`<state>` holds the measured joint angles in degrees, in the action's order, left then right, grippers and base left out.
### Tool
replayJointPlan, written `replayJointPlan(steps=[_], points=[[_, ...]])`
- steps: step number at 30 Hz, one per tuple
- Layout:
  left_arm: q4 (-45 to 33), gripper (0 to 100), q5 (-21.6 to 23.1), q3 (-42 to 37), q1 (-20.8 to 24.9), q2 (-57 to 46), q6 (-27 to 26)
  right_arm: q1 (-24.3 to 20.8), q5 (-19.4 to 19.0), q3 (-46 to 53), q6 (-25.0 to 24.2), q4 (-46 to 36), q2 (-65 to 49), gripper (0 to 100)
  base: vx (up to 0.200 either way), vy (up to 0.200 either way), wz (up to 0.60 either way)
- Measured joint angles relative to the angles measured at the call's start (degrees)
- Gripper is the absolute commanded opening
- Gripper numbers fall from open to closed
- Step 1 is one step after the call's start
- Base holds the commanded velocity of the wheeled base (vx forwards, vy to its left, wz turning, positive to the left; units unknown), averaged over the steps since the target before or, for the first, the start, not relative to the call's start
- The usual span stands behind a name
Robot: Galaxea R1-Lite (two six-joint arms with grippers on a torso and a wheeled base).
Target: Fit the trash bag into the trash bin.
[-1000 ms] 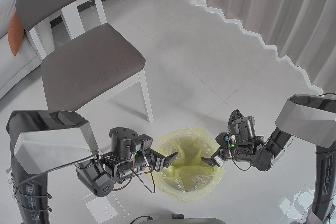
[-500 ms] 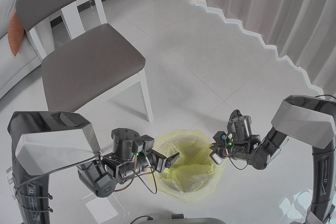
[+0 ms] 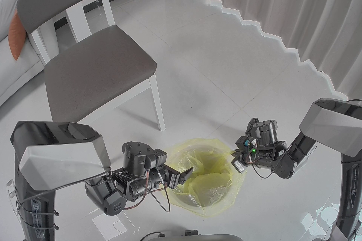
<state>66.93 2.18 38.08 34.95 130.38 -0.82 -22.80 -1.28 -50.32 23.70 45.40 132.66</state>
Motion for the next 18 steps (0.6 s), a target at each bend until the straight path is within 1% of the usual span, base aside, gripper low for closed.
replayJointPlan(steps=[13,18], points=[[-0.11,100,-1.1,1.6,0.99,2.17,0.11,-0.27,-0.5,-4.36,-0.22,-1.04,6.29,0,0.0,0.0,0.0],[-1.38,100,-3.0,5.24,0.77,3.08,0.02,-0.27,-0.57,-5.11,-0.17,-1.99,7.3,0,0.0,0.0,0.0]])
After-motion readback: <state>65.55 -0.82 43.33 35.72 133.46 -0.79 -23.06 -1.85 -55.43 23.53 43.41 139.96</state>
